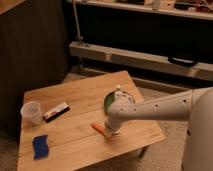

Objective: Drag the pepper across the table

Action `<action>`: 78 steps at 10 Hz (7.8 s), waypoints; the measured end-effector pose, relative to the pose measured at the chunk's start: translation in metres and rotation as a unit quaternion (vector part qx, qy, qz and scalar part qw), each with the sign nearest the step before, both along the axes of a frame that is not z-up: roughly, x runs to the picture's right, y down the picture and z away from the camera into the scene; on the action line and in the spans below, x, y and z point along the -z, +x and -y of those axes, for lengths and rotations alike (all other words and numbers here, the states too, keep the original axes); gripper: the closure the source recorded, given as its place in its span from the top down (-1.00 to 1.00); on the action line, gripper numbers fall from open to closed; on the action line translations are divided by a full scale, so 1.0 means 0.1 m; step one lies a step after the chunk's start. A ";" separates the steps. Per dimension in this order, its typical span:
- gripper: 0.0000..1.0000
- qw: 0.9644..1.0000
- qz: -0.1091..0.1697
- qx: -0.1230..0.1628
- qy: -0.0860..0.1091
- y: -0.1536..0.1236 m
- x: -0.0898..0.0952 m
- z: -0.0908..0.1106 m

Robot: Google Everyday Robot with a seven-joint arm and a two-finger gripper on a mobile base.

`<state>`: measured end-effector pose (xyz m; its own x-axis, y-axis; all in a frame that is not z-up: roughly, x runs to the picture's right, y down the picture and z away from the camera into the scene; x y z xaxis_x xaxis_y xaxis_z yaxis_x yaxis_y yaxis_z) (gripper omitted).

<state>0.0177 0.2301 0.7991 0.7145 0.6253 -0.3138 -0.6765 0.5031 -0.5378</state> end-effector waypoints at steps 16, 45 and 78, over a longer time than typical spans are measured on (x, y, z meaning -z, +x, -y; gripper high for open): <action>-0.94 0.999 0.024 0.022 0.008 -0.61 -0.19 0.29; -0.94 0.999 0.009 0.032 0.023 -0.99 -0.82 1.12; -0.94 0.998 -0.030 0.047 0.021 -1.10 -1.37 1.72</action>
